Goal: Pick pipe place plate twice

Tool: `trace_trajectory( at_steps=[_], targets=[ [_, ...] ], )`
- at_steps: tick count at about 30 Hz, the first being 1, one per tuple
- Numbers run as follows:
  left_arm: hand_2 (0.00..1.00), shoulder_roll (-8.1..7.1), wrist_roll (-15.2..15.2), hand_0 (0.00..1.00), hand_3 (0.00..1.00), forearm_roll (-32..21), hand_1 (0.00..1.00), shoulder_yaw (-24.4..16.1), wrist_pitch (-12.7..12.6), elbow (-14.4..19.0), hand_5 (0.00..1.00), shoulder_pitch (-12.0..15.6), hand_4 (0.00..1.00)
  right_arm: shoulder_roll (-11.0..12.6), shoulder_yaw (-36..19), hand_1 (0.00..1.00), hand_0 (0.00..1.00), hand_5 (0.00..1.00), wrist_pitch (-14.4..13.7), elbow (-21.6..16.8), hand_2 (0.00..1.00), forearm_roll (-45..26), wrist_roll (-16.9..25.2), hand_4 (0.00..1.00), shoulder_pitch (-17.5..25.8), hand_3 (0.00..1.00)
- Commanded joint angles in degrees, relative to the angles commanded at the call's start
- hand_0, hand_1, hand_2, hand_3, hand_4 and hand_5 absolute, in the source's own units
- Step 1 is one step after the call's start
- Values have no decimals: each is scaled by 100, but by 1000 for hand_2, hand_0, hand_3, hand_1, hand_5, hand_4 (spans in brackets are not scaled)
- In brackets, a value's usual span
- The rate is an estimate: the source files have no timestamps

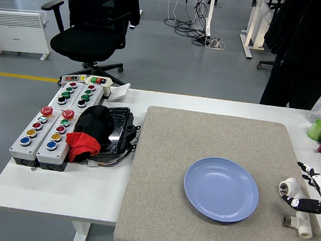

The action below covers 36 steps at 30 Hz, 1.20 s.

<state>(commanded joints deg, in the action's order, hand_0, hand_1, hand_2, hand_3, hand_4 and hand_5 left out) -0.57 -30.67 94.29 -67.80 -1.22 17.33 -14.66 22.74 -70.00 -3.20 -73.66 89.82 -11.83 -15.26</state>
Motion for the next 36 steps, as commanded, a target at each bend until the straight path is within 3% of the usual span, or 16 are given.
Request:
trace_trajectory(
  at_steps=[8, 9, 12, 14, 15, 20, 21, 26, 27, 36],
  targets=[
    [637, -2, -5, 649, 554, -31, 631, 9, -19, 2, 998, -10, 391, 63, 510, 968, 998, 202, -182, 371, 998, 455, -109, 839, -322, 998],
    [638, -3, -4, 649, 555, -37, 631, 12, -22, 2, 998, -10, 389, 66, 569, 913, 938, 199, -237, 415, 977, 485, -103, 786, -354, 891],
    [638, -4, -6, 649, 555, -38, 631, 13, -22, 3, 998, -15, 389, 50, 740, 913, 938, 199, -476, 594, 977, 510, -52, 786, -465, 891],
    [638, -5, -4, 649, 555, -38, 631, 15, -23, 2, 998, -17, 389, 48, 775, 913, 938, 199, -492, 637, 977, 514, -20, 786, -493, 891],
    [638, -5, -1, 650, 555, -41, 630, 17, -25, 1, 998, -18, 389, 52, 803, 665, 671, 113, -498, 659, 663, 479, 11, 613, -509, 742],
    [638, -4, 7, 650, 555, -43, 630, 15, -32, -3, 998, -19, 389, 90, 962, 665, 671, 113, -586, 696, 663, 372, 120, 613, -546, 742],
    [639, -3, 8, 649, 555, -40, 631, 13, -33, -4, 998, -20, 388, 92, 986, 474, 404, 110, -597, 714, 496, 382, 131, 542, -551, 642],
    [639, 0, 10, 649, 555, -31, 631, 8, -32, -6, 998, -22, 388, 93, 1023, 474, 404, 110, -684, 769, 496, 355, 189, 542, -561, 642],
    [640, 0, 10, 650, 555, -30, 631, 8, -31, -6, 998, -25, 387, 94, 1027, 414, 309, 93, -722, 773, 480, 334, 214, 483, -562, 599],
    [639, -1, 7, 649, 554, -33, 631, 11, -30, -6, 998, -35, 387, 116, 1022, 397, 262, 67, -998, 697, 476, 252, 411, 442, -571, 582]
  ],
)
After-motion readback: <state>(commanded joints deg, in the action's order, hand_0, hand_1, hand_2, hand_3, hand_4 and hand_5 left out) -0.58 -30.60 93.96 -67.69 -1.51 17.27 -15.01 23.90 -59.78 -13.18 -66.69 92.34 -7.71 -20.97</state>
